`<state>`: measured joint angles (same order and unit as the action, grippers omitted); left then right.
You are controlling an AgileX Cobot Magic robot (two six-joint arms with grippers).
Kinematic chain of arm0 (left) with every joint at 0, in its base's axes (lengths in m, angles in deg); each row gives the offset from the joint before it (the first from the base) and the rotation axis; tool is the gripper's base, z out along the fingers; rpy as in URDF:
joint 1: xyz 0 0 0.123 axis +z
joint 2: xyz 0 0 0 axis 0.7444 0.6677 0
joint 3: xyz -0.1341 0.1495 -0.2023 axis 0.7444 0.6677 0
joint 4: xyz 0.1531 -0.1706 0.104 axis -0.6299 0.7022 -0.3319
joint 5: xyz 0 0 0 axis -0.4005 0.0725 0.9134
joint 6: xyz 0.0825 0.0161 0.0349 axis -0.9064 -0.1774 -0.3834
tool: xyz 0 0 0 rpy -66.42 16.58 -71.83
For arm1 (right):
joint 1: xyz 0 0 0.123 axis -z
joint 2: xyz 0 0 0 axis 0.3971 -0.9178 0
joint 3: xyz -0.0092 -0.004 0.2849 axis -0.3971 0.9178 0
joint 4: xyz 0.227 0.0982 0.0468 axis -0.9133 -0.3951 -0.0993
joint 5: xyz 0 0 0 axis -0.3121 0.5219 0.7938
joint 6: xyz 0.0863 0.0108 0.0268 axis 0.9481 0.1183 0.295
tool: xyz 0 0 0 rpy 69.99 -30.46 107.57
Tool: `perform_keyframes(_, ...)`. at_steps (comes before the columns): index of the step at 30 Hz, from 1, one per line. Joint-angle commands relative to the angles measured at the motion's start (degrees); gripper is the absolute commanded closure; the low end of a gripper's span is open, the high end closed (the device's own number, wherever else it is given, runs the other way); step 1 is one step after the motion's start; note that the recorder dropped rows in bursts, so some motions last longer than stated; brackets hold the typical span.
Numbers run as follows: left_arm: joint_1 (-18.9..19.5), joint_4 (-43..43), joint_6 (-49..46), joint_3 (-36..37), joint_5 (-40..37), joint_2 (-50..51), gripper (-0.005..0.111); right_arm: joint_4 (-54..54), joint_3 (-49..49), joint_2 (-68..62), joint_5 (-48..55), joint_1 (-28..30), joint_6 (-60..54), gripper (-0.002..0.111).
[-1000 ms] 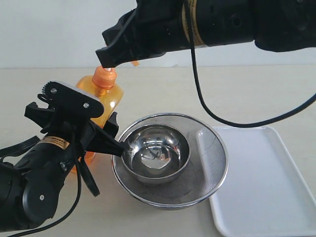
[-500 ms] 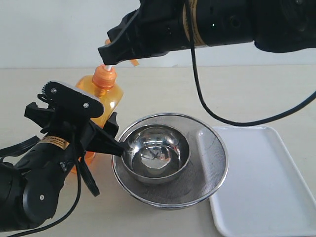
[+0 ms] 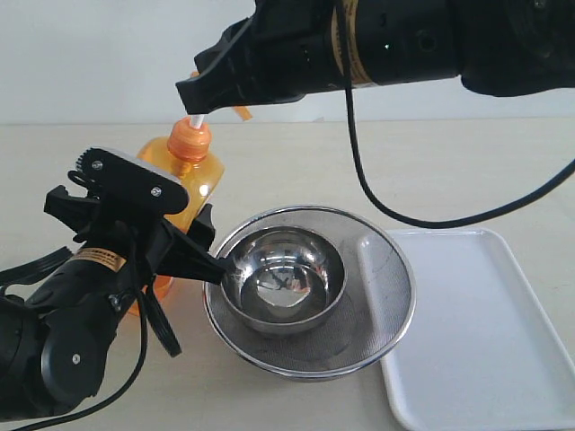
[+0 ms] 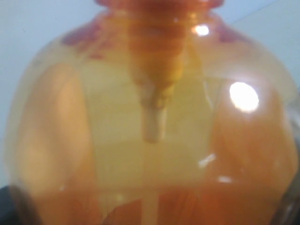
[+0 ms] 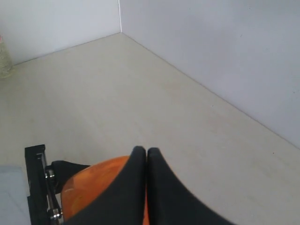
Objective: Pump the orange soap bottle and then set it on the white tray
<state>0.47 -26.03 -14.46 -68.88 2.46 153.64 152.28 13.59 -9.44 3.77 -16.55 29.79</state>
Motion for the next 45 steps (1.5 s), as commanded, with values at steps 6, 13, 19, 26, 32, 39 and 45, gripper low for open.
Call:
perform_keyframes(6, 0.1, -0.8, 0.3, -0.4, 2.1, -0.2, 0.102, 0.6, 0.7, -4.9, -5.0, 0.1, 1.6, 0.108)
perform_keyframes(13, 0.1, -0.8, 0.3, -0.4, 2.1, -0.2, 0.102, 0.6, 0.7, -4.8, -5.1, 0.1, 1.6, 0.108)
perform_keyframes(19, 0.1, -0.8, 0.3, -0.4, 2.1, -0.2, 0.102, 0.6, 0.7, -4.8, -5.1, 0.1, 1.6, 0.108)
perform_keyframes(26, 0.1, -0.8, 0.3, -0.4, 2.1, -0.2, 0.102, 0.6, 0.7, -4.8, -5.1, 0.1, 1.7, 0.108)
perform_keyframes(32, 0.1, -0.8, 0.3, -0.4, 2.1, -0.2, 0.102, 0.6, 0.7, -4.8, -5.1, 0.1, 1.7, 0.108)
perform_keyframes(39, 0.1, -0.8, 0.3, -0.4, 2.1, -0.2, 0.102, 0.6, 0.7, -4.6, -5.1, 0.1, 1.7, 0.108)
perform_keyframes(45, 0.1, -0.8, 0.3, -0.4, 2.1, -0.2, 0.102, 0.6, -2.0, 0.6, 0.3, 0.1, -0.4, 0.108)
